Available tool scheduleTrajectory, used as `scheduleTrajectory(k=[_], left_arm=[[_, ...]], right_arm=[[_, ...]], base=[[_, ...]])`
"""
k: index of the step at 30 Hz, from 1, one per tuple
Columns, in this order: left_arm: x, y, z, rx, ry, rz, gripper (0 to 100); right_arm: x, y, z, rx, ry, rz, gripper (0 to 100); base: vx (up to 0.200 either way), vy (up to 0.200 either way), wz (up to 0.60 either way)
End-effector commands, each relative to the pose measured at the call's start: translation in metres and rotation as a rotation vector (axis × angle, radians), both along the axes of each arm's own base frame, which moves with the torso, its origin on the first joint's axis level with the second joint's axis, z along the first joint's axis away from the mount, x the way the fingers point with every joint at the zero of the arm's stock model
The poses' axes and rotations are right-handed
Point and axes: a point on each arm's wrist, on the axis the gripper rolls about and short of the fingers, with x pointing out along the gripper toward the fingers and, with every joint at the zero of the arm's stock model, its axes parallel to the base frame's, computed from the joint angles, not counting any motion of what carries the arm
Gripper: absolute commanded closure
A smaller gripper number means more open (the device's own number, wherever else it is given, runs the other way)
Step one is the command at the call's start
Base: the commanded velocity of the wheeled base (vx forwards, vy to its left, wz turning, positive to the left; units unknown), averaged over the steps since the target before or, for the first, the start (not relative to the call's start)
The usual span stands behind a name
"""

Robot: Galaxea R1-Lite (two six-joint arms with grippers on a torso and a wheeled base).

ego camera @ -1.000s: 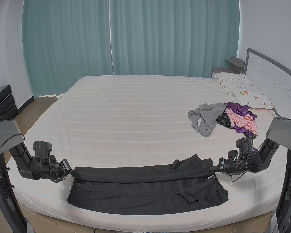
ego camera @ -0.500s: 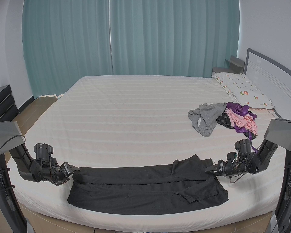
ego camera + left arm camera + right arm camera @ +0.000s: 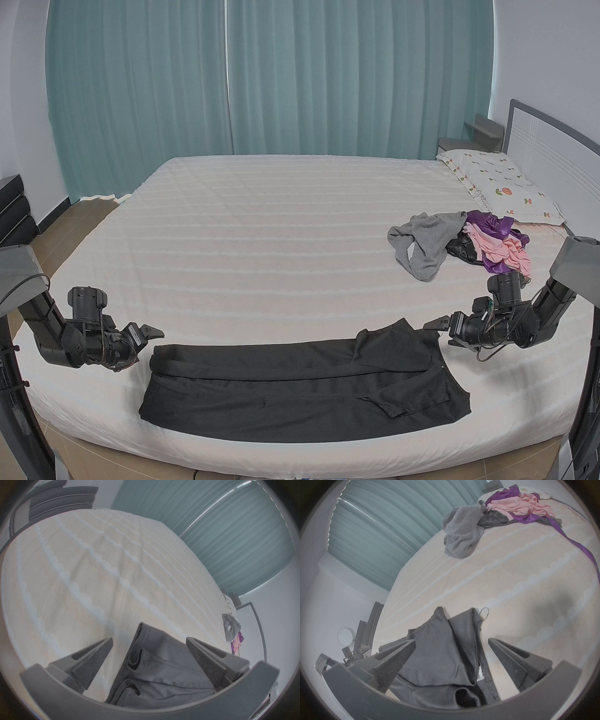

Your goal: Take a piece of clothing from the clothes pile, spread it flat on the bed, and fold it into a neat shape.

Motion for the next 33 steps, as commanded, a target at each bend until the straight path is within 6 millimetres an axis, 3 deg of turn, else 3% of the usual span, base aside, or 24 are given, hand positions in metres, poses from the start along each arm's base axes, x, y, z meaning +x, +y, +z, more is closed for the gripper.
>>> scheduleTrajectory(k=[1, 13, 19, 20, 26, 33], left_arm=[[0.012, 0.000, 0.001, -0.017, -0.020, 0.019, 0], [0.036, -0.010, -0.025, 0.048, 0.006, 0.044, 0], [0.039, -0.020, -0.026, 0.050, 0.002, 0.017, 0], [0.039, -0.021, -0.026, 0.049, 0.002, 0.016, 100], [0.037, -0.019, -0.026, 0.047, 0.009, 0.022, 100], [0.031, -0.004, -0.019, 0.030, 0.007, 0.087, 100]], right_arm=[[0.010, 0.001, -0.002, 0.020, 0.002, -0.031, 0], [0.021, 0.003, -0.010, 0.033, 0.020, -0.090, 0], [0.022, 0.001, -0.016, 0.033, 0.031, -0.103, 0], [0.021, 0.001, -0.017, 0.031, 0.035, -0.104, 0], [0.023, 0.000, -0.025, 0.029, 0.047, -0.109, 0], [0.026, -0.001, -0.027, 0.020, 0.045, -0.122, 0]], base=[[0.000, 0.000, 0.00], [0.000, 0.000, 0.00], [0.000, 0.000, 0.00], [0.000, 0.000, 0.00], [0.000, 0.000, 0.00], [0.000, 0.000, 0.00]])
